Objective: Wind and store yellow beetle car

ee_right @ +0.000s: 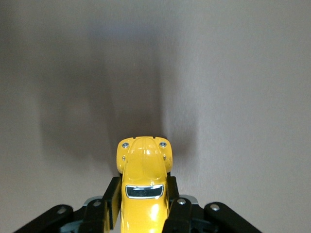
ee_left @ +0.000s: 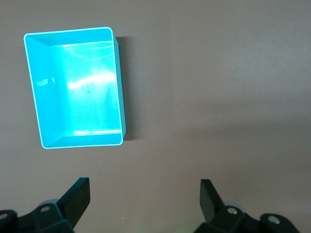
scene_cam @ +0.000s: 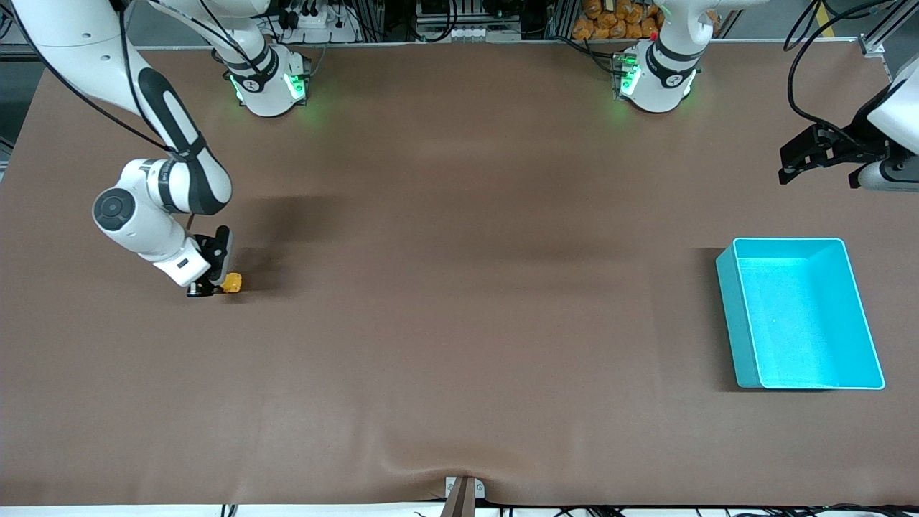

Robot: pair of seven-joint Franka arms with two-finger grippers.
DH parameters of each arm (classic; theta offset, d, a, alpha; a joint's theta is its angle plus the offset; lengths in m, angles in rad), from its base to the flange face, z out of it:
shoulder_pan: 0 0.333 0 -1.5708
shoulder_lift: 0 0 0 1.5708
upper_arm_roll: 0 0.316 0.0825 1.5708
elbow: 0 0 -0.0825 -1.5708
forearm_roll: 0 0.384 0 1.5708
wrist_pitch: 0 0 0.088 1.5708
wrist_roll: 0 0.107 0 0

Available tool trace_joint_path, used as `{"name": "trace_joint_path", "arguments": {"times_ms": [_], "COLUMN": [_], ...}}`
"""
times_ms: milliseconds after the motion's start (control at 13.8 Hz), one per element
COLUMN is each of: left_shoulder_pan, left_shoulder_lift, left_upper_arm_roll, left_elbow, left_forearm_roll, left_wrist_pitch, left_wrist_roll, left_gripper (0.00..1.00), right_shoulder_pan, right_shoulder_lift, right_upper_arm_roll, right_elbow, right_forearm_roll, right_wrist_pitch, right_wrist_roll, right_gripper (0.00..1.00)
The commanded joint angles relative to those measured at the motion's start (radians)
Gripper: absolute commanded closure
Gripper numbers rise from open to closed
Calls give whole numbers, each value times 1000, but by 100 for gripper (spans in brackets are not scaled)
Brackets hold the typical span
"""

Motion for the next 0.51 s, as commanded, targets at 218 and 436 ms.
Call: {"name": "trace_joint_path", "arguments": {"times_ms": [218,436], "left_shoulder_pan": [-3,1], "left_shoulder_lift": [0,2], "left_upper_arm_roll": [-2,-2], "left_elbow": [3,3], "left_forearm_roll": [19,19], "left_wrist_pitch": [-4,-4], "left_wrist_roll": [4,4], "left_gripper": [0,0], "right_shoulder_pan": [-94,-144], "right_shoulder_lift": [98,124], "right_upper_arm_roll": [3,3], "right_elbow": [38,58], "right_forearm_roll": [-16,-16], "right_wrist_pitch": [12,14], "right_wrist_roll": [-85,-125], "right_gripper": [68,68]}}
